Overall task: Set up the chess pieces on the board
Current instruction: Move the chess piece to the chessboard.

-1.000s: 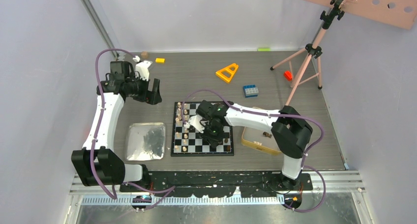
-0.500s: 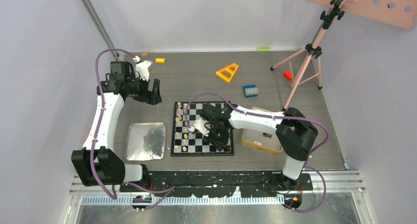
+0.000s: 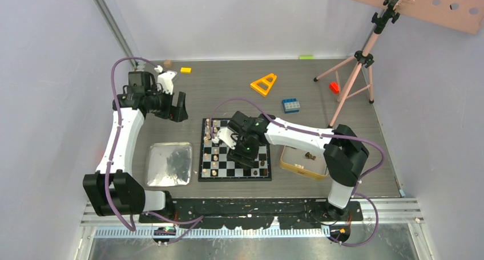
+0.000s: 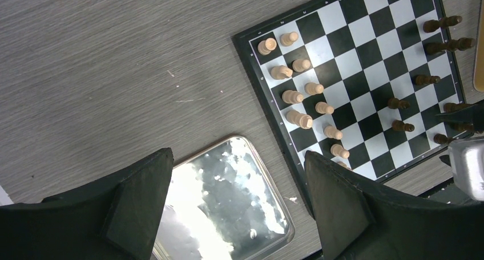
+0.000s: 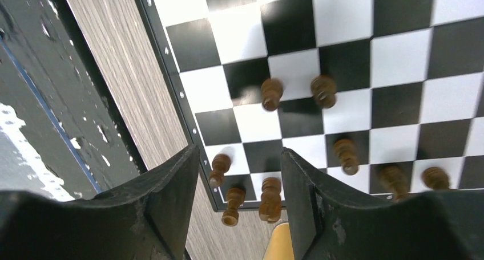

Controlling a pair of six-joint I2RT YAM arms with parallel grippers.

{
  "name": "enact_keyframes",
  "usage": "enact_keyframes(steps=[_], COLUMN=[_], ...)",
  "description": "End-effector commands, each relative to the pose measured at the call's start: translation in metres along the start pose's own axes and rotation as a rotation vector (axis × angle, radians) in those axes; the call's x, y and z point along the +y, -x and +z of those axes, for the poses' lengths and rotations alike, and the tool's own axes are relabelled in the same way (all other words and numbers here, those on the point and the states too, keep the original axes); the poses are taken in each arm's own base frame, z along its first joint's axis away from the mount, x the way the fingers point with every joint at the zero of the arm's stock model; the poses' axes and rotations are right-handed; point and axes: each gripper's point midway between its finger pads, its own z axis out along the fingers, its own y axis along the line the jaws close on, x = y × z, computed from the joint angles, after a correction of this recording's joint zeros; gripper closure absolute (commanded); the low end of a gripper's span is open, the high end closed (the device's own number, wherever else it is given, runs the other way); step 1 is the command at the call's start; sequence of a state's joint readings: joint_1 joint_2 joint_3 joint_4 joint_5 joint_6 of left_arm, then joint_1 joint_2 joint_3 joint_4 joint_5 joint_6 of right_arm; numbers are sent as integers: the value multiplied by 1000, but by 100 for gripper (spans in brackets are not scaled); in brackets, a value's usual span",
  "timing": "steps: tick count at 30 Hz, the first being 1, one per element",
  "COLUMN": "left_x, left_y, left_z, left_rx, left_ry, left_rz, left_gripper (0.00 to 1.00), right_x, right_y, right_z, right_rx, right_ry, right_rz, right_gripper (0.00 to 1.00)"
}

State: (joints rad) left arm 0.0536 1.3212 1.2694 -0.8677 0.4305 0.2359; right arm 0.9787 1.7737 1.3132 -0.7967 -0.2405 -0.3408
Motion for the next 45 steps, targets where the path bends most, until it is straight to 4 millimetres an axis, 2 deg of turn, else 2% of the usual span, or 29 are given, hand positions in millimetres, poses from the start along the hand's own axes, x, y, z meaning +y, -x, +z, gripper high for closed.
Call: enact_keyframes(steps=[1,9,22,24,28,29,33,36,39,45], left_x=[0,1,3,3,4,3,2,1,1,-1], left_y=[5,5,2,1,2,2,3,3,3,3], left_z=[-5,-7,-5,-5,-6,-6,-8,-9,-9,-6], left_rx=[-34,-35,-24,-22,-25,-24,-30,-34,-37,-37], left_ry=[2,15,15,15,18,16,17,13,11,-3], left_rz=[17,26,25,23,26,26,27,24,24,10], left_gripper=[12,12,12,12,12,12,12,12,12,12], right_x=[-12,-23,-28,-29,-28,-29,-30,-26,-24,-21], right_y=[37,46,45,44,42,42,33,16,5,-15], right_z=[-5,15,30,31,29,26,12,5,-4,-2], right_rx=[-94,-77,-52,-49,-43,-46,-41,-10,-7,17], right_ry=[-36,-43,-36,-37,-32,-34,-47,-47,-53,-44], right_rz=[-4,-12,-21,-21,-16,-15,-4,7,17,43], right_gripper=[40,42,56,62,84,86,96,99,99,99])
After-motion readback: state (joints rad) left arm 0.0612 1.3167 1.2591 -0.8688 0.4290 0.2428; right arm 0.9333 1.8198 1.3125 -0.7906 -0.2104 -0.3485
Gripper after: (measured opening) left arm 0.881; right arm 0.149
